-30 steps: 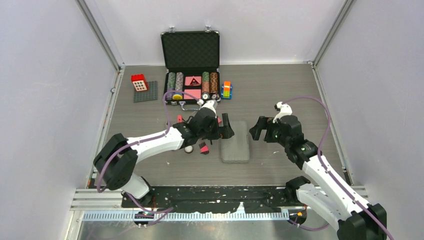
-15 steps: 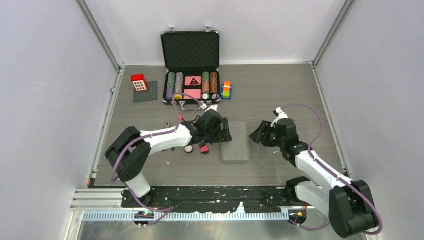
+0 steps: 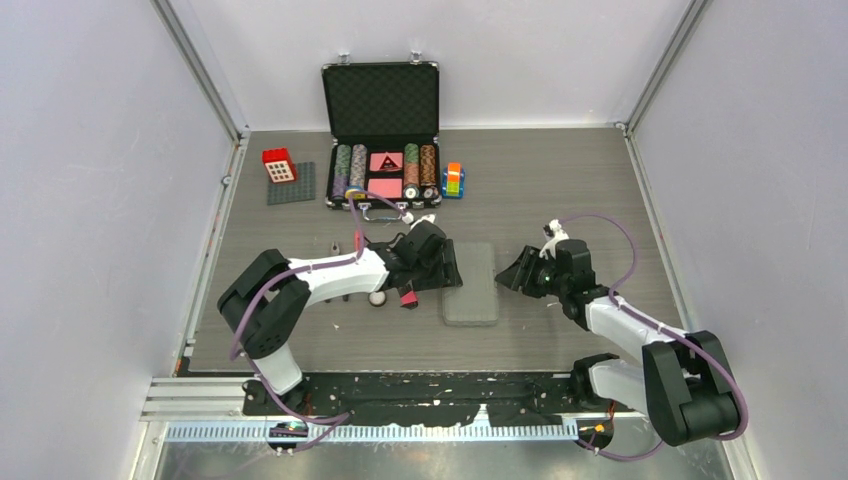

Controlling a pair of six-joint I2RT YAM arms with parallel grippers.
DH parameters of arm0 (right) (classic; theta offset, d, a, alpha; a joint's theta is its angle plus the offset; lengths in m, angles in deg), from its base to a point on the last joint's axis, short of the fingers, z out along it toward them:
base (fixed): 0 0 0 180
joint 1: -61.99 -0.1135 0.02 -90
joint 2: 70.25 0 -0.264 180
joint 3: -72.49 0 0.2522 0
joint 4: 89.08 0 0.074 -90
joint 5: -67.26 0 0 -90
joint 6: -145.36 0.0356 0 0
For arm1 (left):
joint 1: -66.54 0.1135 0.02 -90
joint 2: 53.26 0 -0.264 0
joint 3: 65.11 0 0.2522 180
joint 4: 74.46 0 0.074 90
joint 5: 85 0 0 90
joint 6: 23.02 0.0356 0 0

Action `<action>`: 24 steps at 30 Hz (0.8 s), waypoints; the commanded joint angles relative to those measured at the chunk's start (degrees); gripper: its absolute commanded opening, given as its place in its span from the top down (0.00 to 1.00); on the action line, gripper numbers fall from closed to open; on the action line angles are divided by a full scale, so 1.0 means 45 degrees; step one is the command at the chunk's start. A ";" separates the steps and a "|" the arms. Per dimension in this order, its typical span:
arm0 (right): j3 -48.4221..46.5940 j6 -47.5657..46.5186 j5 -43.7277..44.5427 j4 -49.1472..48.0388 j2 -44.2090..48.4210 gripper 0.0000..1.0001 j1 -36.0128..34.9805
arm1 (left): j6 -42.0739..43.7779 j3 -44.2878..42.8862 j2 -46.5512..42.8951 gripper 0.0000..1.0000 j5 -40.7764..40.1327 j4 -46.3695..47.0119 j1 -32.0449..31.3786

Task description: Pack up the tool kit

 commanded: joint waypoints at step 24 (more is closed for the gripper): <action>-0.3210 -0.1297 0.6558 0.6070 -0.1782 0.94 -0.2688 | -0.1670 0.0035 0.0724 0.52 -0.1078 -0.2077 -0.0134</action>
